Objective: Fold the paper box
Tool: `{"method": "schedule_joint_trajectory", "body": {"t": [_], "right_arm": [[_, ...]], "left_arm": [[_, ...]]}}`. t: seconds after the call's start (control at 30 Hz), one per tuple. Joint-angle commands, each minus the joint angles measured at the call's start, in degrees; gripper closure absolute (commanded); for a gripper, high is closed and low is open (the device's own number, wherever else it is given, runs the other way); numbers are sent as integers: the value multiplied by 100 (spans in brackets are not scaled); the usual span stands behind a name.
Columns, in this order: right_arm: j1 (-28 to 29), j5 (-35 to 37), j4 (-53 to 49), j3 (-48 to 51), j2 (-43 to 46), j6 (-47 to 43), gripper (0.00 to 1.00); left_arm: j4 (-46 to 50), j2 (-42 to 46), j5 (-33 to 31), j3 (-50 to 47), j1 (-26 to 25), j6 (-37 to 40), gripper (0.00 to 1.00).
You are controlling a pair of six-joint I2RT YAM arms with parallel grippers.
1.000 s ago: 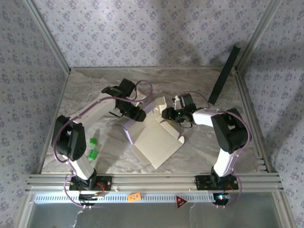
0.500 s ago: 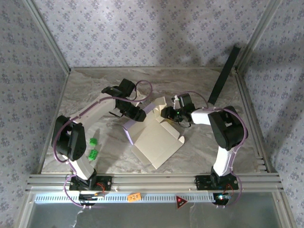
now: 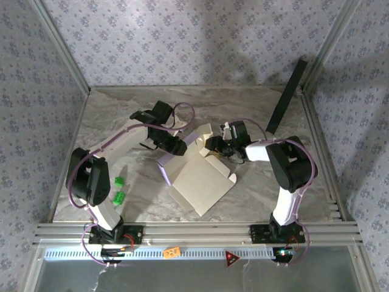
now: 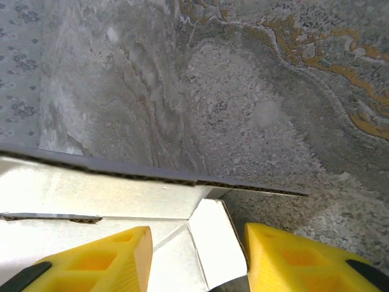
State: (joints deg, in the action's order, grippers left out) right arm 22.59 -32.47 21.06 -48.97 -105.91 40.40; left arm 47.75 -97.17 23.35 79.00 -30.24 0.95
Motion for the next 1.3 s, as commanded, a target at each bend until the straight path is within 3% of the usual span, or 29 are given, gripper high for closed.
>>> {"method": "schedule_joint_trajectory", "body": {"t": [0.0,0.43,0.77,1.27], "right_arm": [[-22,-276,506,118,175,346,56],[344,-428,1334,335,132,1048,56],[588,-270,1383,429,47,1212,56],[648,133,619,238,-439,1170,79]], "left_arm": [[-19,215,163,1,37,-79,53],[-51,176,88,-7,38,-193,53],[-45,170,55,1,42,-238,53],[-35,189,64,2,27,-262,53]]}}
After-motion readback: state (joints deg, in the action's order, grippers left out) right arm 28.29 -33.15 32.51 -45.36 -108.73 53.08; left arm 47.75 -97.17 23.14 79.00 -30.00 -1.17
